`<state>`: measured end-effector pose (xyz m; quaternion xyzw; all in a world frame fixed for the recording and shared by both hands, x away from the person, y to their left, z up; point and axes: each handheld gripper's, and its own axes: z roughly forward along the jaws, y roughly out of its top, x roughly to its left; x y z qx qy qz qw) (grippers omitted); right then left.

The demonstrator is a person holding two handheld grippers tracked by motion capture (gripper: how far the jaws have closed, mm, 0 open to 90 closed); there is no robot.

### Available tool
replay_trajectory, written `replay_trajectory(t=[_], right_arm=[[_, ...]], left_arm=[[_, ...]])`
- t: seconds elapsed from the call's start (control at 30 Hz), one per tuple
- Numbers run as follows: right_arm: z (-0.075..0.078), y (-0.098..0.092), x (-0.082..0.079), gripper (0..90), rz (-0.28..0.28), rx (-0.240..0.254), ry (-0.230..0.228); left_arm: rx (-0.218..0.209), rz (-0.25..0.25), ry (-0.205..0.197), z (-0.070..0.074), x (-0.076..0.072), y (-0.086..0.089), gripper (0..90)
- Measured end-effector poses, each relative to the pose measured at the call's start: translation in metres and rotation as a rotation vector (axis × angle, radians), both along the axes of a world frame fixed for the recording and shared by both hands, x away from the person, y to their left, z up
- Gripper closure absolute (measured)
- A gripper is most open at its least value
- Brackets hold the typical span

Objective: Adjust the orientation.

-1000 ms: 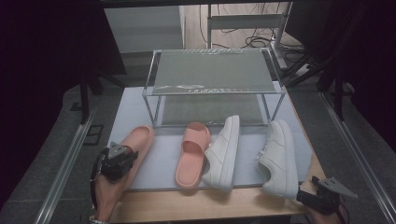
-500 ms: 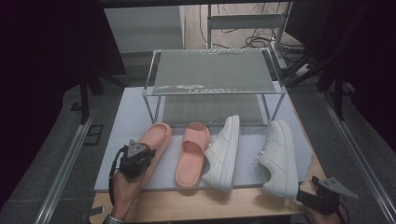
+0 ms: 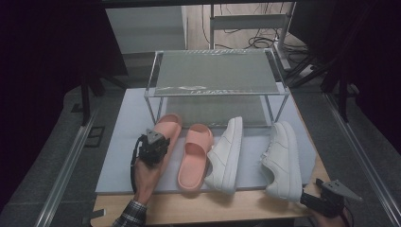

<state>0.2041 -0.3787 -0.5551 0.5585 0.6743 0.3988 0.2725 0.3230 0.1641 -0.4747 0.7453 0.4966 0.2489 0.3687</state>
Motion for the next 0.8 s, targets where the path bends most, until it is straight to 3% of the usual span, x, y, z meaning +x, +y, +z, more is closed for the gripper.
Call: replay_trajectory(t=[0.2,0.43,0.57,0.63,0.8], right_arm=[[0.000,0.000,0.000,13.2,0.000,0.000,0.001],[0.000,0.000,0.000,13.3,0.002,-0.002,0.000],[0.000,0.000,0.000,13.2,0.002,-0.002,0.000],[0.000,0.000,0.000,13.3,0.003,-0.002,0.000],[0.000,0.000,0.000,13.2,0.003,-0.002,0.000]], left_arm=[[0.011,0.021,-0.011,-0.003,0.024,-0.022,84.9],[0.022,0.059,-0.014,-0.009,0.045,-0.034,85.0],[0.021,0.033,0.009,-0.012,0.050,-0.037,83.8],[0.007,0.010,0.016,-0.010,0.049,-0.037,77.7],[-0.040,-0.028,-0.004,0.003,0.038,-0.024,72.1]])
